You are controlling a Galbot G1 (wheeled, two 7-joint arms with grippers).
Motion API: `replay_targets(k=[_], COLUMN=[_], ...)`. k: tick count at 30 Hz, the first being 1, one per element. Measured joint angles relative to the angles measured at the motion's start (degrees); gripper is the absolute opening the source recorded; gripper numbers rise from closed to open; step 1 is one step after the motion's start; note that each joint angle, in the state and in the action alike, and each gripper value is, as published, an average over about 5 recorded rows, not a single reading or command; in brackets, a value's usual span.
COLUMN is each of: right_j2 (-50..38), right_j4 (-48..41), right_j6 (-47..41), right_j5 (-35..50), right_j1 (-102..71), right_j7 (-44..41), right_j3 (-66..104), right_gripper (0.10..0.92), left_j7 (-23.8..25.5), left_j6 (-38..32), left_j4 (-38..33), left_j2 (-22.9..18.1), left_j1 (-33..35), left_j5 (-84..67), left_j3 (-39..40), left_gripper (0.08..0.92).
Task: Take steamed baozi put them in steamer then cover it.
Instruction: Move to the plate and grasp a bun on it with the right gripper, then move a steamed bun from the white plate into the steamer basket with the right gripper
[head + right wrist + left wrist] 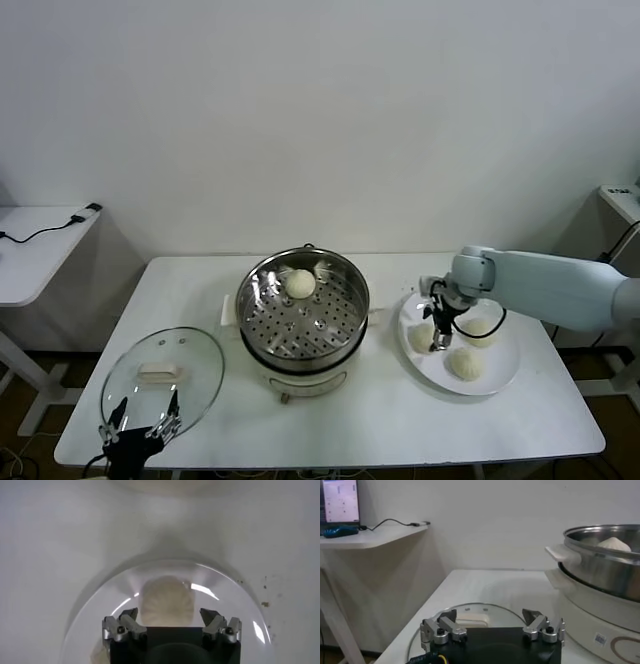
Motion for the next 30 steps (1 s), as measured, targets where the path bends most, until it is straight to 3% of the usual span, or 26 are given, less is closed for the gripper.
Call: replay_targets(k=[10,20,30], right_j2=[-0.4,-0.8,4.6], right_j4=[0.7,3.7,10.2], right_j6=[-0.4,1.3,-0.2], right_j5=[-0.1,4.2,18.4], right_j1=[0.3,11.0,31.2], right_j7=[-0.3,-4.1,-7.1], right_j3=[0.0,-4.7,-7.6], right_gripper=[0.619,0.612,0.611], left_j7=[0.0,-0.1,0.2], left_j6=[0.0,0.7,1.3], left_j4=[0.0,-0.6,-2.0], left_j2=[0.1,0.1,0.2], left_j1=[0.0,-0.1,-0.4], left_j5=[0.0,0.2,0.3], left_j3=[0.1,0.4,0.7], left_gripper=[0.823,0.823,0.823])
